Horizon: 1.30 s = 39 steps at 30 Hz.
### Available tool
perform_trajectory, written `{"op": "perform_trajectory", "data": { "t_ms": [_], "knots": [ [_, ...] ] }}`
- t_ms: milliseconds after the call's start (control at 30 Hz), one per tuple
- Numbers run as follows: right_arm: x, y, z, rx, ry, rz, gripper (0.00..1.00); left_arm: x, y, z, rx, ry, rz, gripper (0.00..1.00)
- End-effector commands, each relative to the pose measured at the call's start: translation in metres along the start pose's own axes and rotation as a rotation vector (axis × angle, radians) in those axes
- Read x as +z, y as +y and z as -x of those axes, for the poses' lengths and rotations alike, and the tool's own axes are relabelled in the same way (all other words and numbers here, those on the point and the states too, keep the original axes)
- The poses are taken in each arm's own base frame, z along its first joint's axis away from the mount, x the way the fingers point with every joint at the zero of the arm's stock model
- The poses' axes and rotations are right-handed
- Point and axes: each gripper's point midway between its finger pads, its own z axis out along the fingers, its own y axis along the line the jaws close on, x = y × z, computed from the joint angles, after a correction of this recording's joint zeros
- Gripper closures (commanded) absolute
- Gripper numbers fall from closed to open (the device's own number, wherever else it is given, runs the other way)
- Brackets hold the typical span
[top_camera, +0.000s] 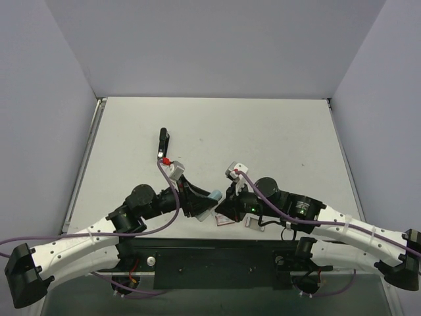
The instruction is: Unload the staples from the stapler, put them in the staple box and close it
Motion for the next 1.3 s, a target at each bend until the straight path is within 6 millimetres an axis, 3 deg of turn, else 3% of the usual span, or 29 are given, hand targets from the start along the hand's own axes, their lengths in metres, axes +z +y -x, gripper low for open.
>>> {"op": "perform_trajectory", "data": {
  "t_ms": [0, 167, 333, 500, 767, 1000, 1267],
  "knots": [
    [-0.003, 0.043, 0.1, -0.098, -0.276, 0.121, 1.0, -0.006, -0.071, -0.039, 0.029, 0.209, -0.308, 1.0],
    [-0.005, 0.047, 0.108, -0.124, -0.274, 0.123, 1.0, -0.007, -0.07, -0.042, 0.054, 0.215, -0.282, 1.0],
    [-0.009, 0.037, 0.092, -0.106, -0.263, 0.093, 1.0, -0.009, -0.061, -0.033, 0.074, 0.183, -0.213, 1.0],
    [-0.026, 0.017, 0.068, -0.083, -0.27, 0.031, 1.0, -0.007, -0.048, -0.017, 0.093, 0.114, -0.113, 1.0],
    [-0.05, -0.007, 0.042, -0.051, -0.274, -0.061, 1.0, -0.009, -0.034, 0.024, 0.15, -0.006, 0.053, 1.0],
    [-0.061, -0.027, 0.022, -0.002, -0.263, -0.14, 1.0, -0.009, 0.011, 0.065, 0.245, -0.098, 0.376, 1.0],
    [-0.054, -0.033, 0.002, 0.055, -0.217, -0.155, 1.0, 0.004, 0.053, 0.103, 0.309, -0.155, 0.594, 1.0]
  ]
}}
